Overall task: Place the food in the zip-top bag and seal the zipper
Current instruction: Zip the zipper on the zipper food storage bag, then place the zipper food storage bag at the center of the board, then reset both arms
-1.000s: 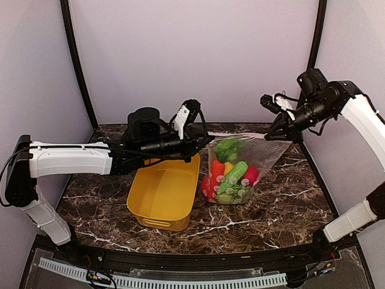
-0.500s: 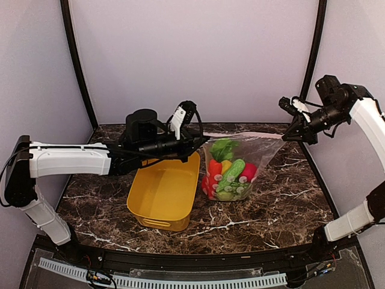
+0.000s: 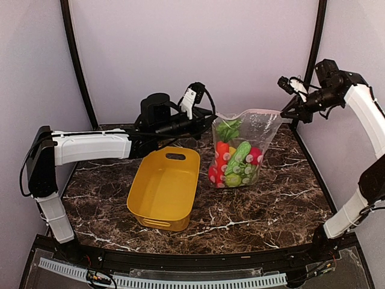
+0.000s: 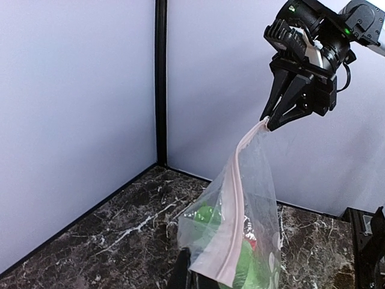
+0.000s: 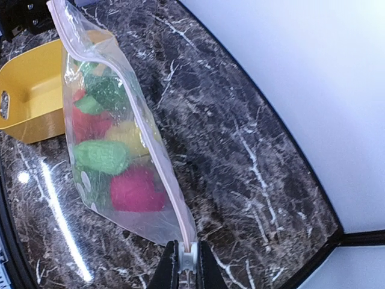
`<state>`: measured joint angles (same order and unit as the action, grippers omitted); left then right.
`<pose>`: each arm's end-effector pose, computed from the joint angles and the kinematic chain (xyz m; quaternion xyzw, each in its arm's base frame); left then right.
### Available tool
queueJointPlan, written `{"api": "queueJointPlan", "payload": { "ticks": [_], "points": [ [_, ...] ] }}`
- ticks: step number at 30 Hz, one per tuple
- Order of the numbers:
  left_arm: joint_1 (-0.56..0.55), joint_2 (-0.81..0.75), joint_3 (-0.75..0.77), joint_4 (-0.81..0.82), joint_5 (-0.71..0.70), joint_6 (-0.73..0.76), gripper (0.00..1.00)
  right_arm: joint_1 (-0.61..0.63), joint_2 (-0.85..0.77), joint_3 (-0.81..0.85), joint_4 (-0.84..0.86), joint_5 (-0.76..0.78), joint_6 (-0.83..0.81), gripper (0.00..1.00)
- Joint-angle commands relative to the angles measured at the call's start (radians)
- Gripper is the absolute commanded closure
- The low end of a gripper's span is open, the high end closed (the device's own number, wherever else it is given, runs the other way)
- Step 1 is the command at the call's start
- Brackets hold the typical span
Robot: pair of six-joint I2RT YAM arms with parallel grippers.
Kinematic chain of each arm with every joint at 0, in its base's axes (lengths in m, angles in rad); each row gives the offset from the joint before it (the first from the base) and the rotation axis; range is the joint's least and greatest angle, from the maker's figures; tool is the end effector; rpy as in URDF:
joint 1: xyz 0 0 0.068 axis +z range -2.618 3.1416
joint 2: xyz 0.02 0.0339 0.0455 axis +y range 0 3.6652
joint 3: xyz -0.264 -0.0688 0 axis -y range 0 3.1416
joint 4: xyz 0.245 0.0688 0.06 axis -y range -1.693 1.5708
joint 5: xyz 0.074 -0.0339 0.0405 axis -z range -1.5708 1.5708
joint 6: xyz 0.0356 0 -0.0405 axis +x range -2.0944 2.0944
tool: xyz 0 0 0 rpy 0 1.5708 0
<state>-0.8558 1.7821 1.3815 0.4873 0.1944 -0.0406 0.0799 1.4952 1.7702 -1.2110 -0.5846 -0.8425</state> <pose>0.2786 -0.3314 0.3408 0.3323 0.5892 -0.3770 0.6327 0.2786 0.0420 0.4175 -0.4854 0.7747 0.1429 0.3793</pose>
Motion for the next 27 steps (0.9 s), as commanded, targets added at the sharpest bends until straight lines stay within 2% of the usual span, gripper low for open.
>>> {"api": "queueJointPlan", "payload": {
  "ticks": [1, 3, 5, 7, 8, 9, 10, 11, 13, 15, 17, 18, 19, 21, 22, 23, 24, 27],
  "points": [
    [0.037, 0.012, 0.084, 0.069, 0.069, 0.081, 0.99, -0.002, 0.010, 0.110, 0.081, -0.051, 0.014, 1.00],
    [0.039, -0.013, 0.056, 0.066, 0.112, 0.100, 0.99, -0.002, -0.045, 0.046, 0.092, -0.067, -0.019, 1.00],
    [0.041, -0.036, -0.001, 0.059, 0.168, 0.088, 0.98, -0.002, -0.120, -0.096, 0.136, -0.074, -0.054, 0.98],
    [0.040, -0.058, -0.076, 0.061, 0.225, 0.057, 0.91, -0.001, -0.198, -0.261, 0.171, -0.092, -0.086, 0.95],
    [0.040, -0.067, -0.136, 0.066, 0.241, 0.028, 0.85, 0.001, -0.237, -0.339, 0.177, -0.105, -0.099, 0.91],
    [0.039, -0.090, -0.196, 0.069, 0.264, 0.011, 0.75, 0.002, -0.270, -0.406, 0.174, -0.115, -0.106, 0.82],
    [0.037, -0.104, -0.226, 0.076, 0.272, -0.008, 0.71, 0.003, -0.301, -0.464, 0.155, -0.125, -0.116, 0.72],
    [0.034, -0.144, -0.283, 0.079, 0.281, -0.010, 0.62, 0.003, -0.331, -0.481, 0.127, -0.140, -0.125, 0.66],
    [0.010, -0.220, -0.332, 0.046, 0.263, 0.021, 0.53, 0.000, -0.375, -0.463, 0.084, -0.153, -0.119, 0.58],
    [-0.008, -0.293, -0.332, -0.105, 0.225, 0.099, 0.48, -0.004, -0.387, -0.404, 0.059, -0.160, -0.086, 0.50],
    [-0.013, -0.352, -0.310, -0.216, 0.169, 0.140, 0.42, -0.006, -0.381, -0.356, 0.064, -0.175, -0.023, 0.44],
    [-0.013, -0.369, -0.303, -0.248, 0.096, 0.144, 0.39, -0.007, -0.374, -0.346, 0.093, -0.179, 0.021, 0.40],
    [-0.012, -0.399, -0.287, -0.314, 0.058, 0.145, 0.32, -0.008, -0.371, -0.346, 0.139, -0.177, 0.083, 0.36],
    [-0.012, -0.435, -0.259, -0.410, -0.087, 0.141, 0.24, -0.009, -0.374, -0.363, 0.268, -0.132, 0.247, 0.23],
    [-0.012, -0.460, -0.251, -0.439, -0.212, 0.120, 0.20, -0.008, -0.378, -0.375, 0.332, -0.084, 0.323, 0.05],
    [-0.010, -0.472, -0.239, -0.492, -0.269, 0.105, 0.16, -0.008, -0.384, -0.394, 0.414, -0.036, 0.393, 0.02],
    [-0.009, -0.499, -0.235, -0.522, -0.377, 0.072, 0.05, -0.008, -0.392, -0.411, 0.491, 0.011, 0.473, 0.01],
    [0.016, -0.545, -0.203, -0.677, -0.555, 0.008, 0.01, -0.008, -0.399, -0.423, 0.626, 0.104, 0.607, 0.01]
  ]
}}
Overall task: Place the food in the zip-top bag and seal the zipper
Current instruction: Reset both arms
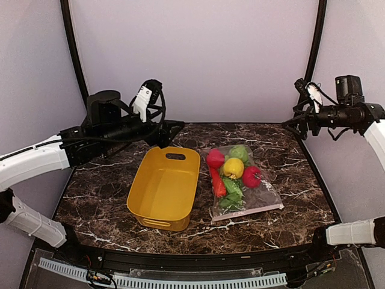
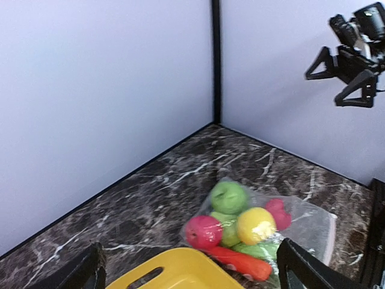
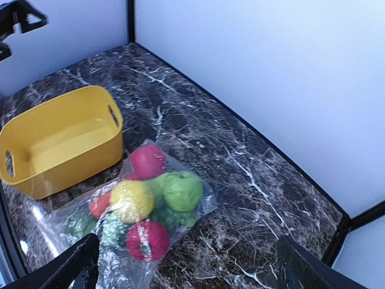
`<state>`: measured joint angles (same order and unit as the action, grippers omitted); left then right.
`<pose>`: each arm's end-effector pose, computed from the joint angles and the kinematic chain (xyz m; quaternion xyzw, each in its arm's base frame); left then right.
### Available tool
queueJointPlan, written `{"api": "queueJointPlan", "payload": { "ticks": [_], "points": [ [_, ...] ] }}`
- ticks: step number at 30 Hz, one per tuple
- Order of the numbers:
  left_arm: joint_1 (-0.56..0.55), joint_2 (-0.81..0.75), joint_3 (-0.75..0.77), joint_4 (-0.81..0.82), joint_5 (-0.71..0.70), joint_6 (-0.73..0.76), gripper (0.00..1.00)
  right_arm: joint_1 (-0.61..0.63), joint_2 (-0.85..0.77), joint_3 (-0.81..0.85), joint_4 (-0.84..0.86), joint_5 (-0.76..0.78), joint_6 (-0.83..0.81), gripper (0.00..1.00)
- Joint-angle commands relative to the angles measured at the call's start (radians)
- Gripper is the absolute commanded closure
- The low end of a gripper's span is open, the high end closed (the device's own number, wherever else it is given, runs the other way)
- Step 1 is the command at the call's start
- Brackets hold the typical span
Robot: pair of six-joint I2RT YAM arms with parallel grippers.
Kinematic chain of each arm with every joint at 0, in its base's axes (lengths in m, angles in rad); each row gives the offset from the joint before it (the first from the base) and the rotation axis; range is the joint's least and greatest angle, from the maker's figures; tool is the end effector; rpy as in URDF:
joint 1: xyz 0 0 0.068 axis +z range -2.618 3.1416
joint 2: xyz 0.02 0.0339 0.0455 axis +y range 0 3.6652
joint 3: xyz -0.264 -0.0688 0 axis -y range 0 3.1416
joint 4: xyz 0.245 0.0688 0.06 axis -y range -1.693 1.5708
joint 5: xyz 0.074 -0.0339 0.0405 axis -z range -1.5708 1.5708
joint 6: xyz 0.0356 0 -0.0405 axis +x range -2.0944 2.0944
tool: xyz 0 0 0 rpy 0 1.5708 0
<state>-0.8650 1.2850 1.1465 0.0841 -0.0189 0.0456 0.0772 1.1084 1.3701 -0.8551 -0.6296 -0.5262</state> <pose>0.1990 -0.2324 0.3864 0.3134 0.6549 -0.2676 0.6334 0.2063 0.0370 0.4137 -0.3883 0.7584 0.1671 0.4961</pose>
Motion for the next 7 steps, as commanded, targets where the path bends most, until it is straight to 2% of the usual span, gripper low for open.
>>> {"api": "queueJointPlan", "payload": {
  "ticks": [1, 3, 7],
  "points": [
    [0.031, -0.068, 0.043, -0.304, -0.368, -0.085, 0.01, -0.006, -0.012, -0.018, 0.295, 0.176, 0.328, 0.01],
    [0.051, -0.096, 0.054, -0.406, -0.417, -0.096, 0.01, -0.005, -0.021, -0.026, 0.333, 0.201, 0.376, 0.01],
    [0.069, -0.144, 0.040, -0.478, -0.432, -0.107, 0.01, -0.006, -0.045, -0.103, 0.405, 0.218, 0.431, 0.01]
  ]
}}
